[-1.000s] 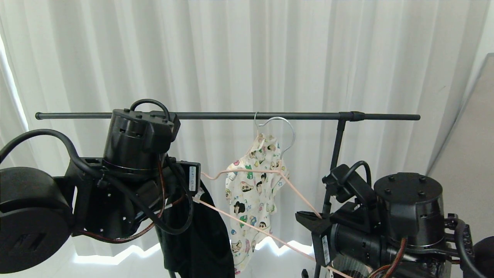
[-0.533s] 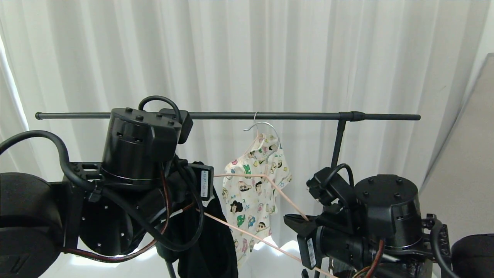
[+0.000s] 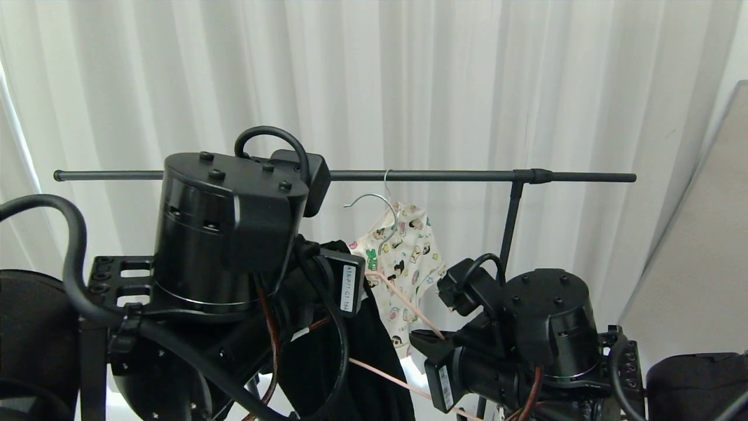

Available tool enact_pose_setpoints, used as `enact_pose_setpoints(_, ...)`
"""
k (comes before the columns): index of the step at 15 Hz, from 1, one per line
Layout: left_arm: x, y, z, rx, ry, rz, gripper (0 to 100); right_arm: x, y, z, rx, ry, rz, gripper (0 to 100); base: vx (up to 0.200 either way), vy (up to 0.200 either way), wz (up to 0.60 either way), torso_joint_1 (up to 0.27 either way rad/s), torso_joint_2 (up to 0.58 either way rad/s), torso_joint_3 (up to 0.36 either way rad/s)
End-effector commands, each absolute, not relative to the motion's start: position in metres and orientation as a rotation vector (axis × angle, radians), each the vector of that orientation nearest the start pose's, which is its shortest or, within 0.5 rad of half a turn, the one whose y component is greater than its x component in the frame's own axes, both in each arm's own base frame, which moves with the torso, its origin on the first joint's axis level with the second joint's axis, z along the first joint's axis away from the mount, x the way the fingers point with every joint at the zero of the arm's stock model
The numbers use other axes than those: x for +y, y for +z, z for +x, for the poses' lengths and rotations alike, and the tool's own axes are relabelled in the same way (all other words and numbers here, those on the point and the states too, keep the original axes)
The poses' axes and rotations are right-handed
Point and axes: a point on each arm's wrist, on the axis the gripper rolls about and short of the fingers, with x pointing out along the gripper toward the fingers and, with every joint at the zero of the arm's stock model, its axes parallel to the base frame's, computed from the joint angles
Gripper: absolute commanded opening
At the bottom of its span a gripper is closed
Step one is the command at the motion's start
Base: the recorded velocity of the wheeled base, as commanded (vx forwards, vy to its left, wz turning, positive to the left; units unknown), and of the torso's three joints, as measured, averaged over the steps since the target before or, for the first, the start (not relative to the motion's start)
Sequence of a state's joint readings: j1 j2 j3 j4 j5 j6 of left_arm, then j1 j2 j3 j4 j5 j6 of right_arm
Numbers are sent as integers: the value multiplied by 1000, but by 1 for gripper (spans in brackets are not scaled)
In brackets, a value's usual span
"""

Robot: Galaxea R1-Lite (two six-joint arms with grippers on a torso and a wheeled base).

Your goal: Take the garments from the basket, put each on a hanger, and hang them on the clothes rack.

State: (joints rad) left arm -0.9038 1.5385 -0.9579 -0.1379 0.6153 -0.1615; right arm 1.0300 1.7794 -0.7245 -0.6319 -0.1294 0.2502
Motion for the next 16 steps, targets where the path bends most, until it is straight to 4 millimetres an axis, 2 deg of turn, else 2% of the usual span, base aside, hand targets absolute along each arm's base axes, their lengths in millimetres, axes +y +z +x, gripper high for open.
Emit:
enact_pose_setpoints(1,-202,225,173,341,-261,150,0,262,134,162,479,826,-13,0,0,0,0,0,0,0)
enact_pose_setpoints(4,-206,232,171,317,-283,175,0,263,134,161,480,832,-15,0,0,0,0,0,0,0)
enact_pose_setpoints(8,-209,231,168,318,-298,179,0,262,137,160,470,826,-9,0,0,0,0,0,0,0)
enact_pose_setpoints(9,-208,232,168,316,-297,177,100,261,138,160,467,825,-8,0,0,0,0,0,0,0)
enact_pose_setpoints(16,-193,234,161,306,-277,175,100,252,145,174,403,725,25,0,0,0,0,0,0,0)
